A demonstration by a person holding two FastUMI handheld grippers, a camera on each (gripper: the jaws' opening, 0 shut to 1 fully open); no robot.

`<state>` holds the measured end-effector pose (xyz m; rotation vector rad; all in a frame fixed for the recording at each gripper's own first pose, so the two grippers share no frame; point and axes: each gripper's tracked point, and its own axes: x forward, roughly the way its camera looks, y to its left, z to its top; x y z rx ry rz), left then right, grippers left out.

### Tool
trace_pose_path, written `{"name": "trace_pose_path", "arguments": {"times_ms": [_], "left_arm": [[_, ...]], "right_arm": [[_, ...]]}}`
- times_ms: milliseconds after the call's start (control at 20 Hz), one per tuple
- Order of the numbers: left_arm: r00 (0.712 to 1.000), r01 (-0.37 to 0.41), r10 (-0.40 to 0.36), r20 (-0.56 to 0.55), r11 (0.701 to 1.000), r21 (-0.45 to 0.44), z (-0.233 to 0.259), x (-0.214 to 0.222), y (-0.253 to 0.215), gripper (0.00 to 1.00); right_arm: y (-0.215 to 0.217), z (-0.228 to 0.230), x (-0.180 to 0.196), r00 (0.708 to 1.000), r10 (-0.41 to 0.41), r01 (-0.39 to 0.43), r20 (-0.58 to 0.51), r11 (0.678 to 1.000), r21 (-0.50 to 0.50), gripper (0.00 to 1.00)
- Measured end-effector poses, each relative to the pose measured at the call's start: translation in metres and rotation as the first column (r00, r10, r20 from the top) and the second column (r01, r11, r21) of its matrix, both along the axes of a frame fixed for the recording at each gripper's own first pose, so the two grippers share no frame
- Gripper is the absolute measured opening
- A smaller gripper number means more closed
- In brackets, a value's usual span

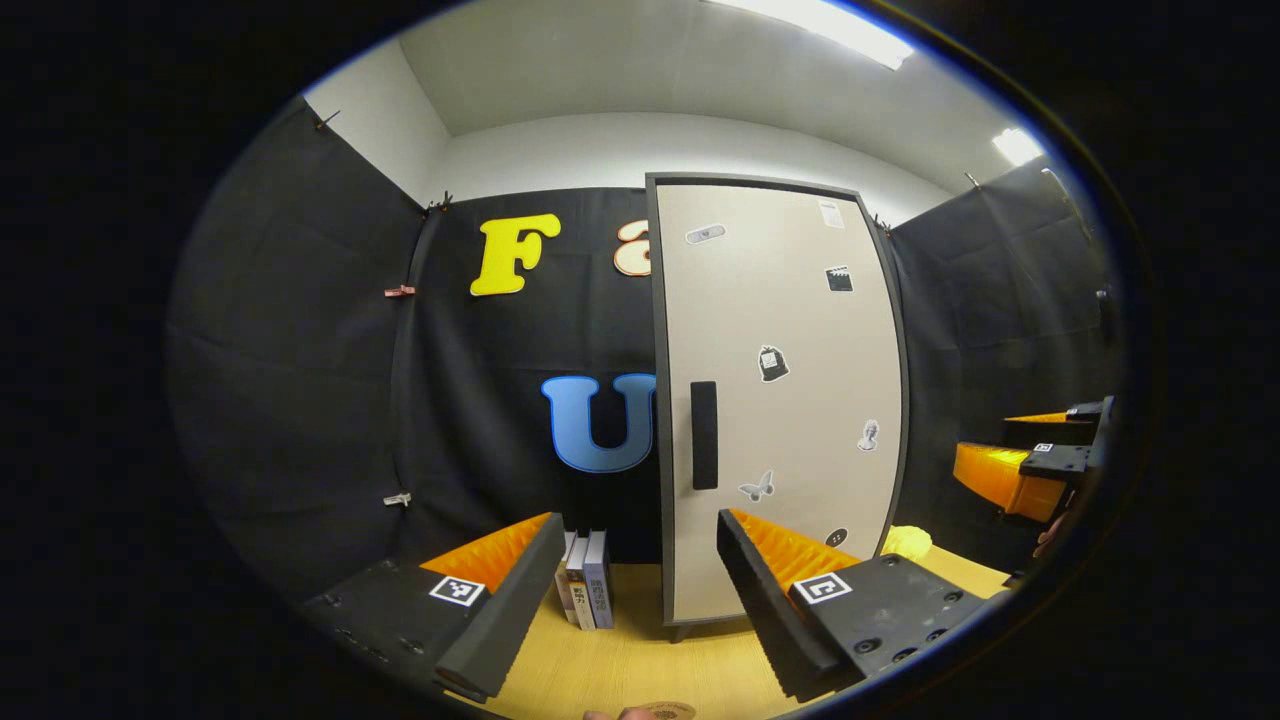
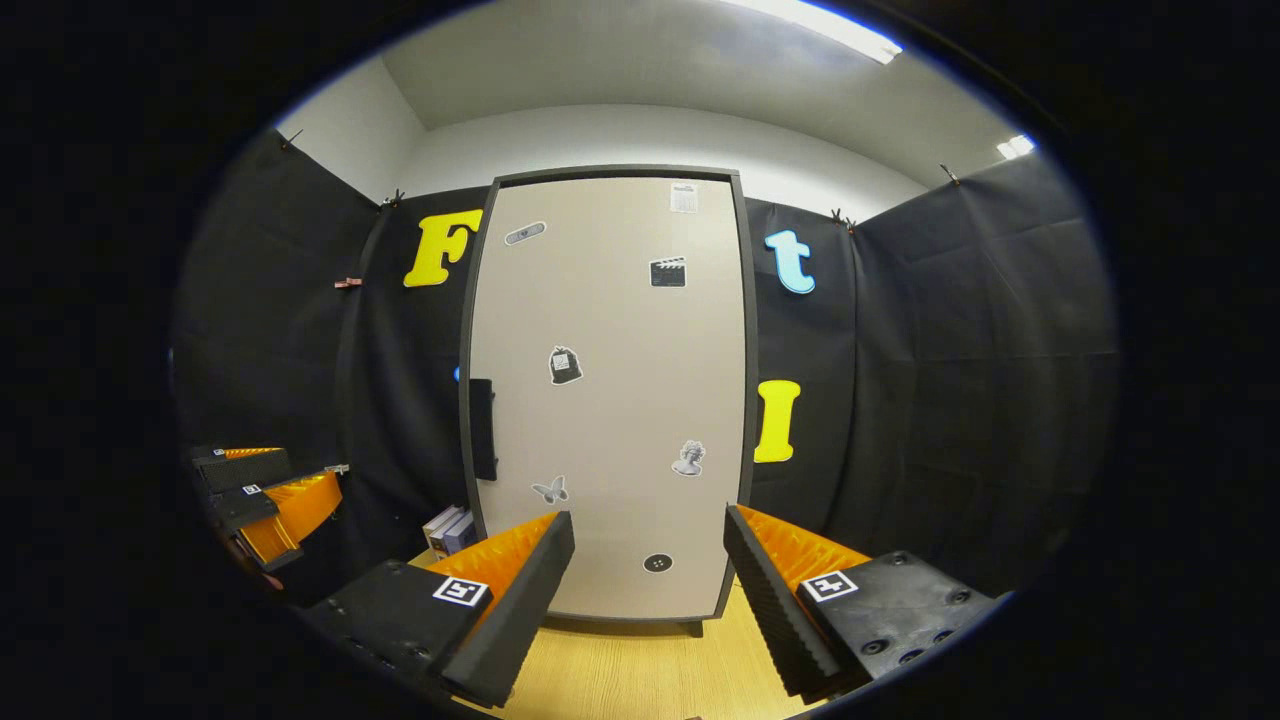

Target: Open the cabinet door with the right hand, grasp the bottle in the cabinet with the left hand and place it on the coaster, then close the cabinet door with the right hand.

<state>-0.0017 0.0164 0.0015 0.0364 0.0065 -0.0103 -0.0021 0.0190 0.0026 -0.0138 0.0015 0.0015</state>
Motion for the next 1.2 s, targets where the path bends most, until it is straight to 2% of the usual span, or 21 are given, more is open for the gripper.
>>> {"name": "trace_pose_path", "arguments": {"times_ms": [200, 450, 850, 1200], "left_arm": [[1.000, -0.011, 0.011, 0.021, 1.000, 0.004, 0.003, -0.003, 0.013, 0.96], [0.999, -0.049, 0.048, 0.010, 0.999, 0.021, -0.003, -0.007, 0.039, 0.96], [0.997, -0.075, 0.075, -0.002, 0.997, -0.018, -0.015, -0.003, 0.067, 0.96], [0.992, -0.122, 0.122, -0.030, 0.993, -0.001, -0.030, 0.012, 0.087, 0.96]], "right_arm": [[0.020, 0.002, 0.007, 1.000, 0.030, -0.030, -0.002, 1.000, 0.007, 0.97], [0.058, 0.009, 0.033, 0.996, 0.087, -0.087, 0.017, 0.996, 0.019, 0.97], [0.120, 0.020, 0.102, 0.987, 0.151, -0.153, 0.060, 0.988, 0.029, 0.97], [0.166, -0.001, 0.162, 0.985, 0.172, -0.172, 0.021, 0.985, 0.029, 0.98]]}}
